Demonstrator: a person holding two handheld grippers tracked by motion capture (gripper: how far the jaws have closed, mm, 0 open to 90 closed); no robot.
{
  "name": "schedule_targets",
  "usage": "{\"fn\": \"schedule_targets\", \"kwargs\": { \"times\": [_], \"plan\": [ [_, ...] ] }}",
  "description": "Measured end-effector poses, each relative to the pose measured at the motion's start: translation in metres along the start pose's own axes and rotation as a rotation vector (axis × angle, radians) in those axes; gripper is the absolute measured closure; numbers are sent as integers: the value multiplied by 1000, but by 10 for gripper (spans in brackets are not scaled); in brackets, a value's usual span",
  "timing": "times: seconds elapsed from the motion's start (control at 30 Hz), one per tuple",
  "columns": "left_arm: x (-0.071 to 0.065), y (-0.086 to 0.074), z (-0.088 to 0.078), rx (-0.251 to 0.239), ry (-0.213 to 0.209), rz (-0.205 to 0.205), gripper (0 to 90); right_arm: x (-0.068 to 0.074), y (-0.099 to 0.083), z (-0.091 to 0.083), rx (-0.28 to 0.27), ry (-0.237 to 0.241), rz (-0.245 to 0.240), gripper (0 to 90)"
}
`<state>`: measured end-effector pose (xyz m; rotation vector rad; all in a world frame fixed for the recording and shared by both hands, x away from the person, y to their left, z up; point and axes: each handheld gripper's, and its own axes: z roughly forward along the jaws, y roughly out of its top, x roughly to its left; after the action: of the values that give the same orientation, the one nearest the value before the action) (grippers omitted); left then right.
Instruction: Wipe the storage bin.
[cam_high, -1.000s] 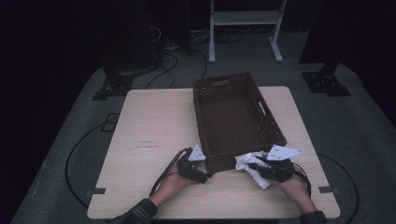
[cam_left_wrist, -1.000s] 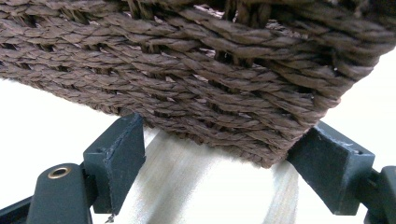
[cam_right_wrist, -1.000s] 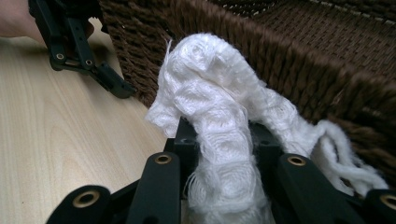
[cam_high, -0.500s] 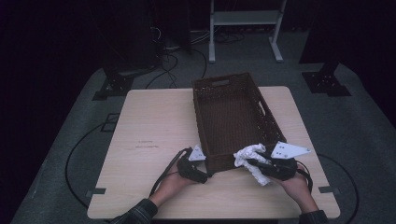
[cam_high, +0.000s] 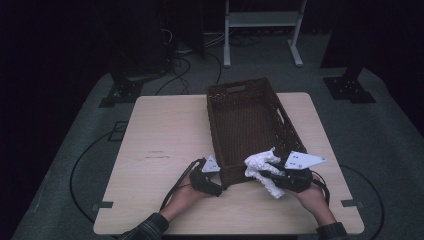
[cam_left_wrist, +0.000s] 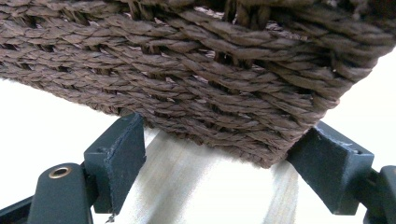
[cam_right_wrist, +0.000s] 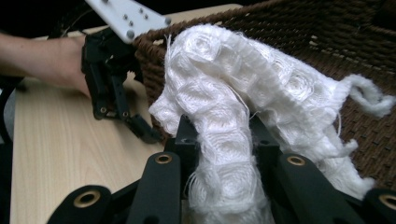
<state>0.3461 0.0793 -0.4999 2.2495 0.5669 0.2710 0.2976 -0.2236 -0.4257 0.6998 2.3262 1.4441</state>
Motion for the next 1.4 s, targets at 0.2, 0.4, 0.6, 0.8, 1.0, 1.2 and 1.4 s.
{"fn": "schedule_targets", "kwargs": {
  "times": [0.2,0.4,0.6,0.8,1.0,1.2,1.4],
  "plan": [
    [0,0,0,0,0,0,193,4,-4,13,52,18,-11,705],
    [0,0,0,0,0,0,193,4,-9,21,71,39,3,708],
    [0,0,0,0,3,-2,198,1,-18,37,120,49,16,709],
    [0,0,0,0,4,-2,202,1,-21,40,135,60,24,709],
    [0,0,0,0,3,-1,202,4,-29,57,214,65,-2,708],
    [0,0,0,0,4,-1,202,5,-35,66,255,82,5,708],
    [0,0,0,-1,3,-2,202,10,-35,67,268,72,-10,704]
  ]
}}
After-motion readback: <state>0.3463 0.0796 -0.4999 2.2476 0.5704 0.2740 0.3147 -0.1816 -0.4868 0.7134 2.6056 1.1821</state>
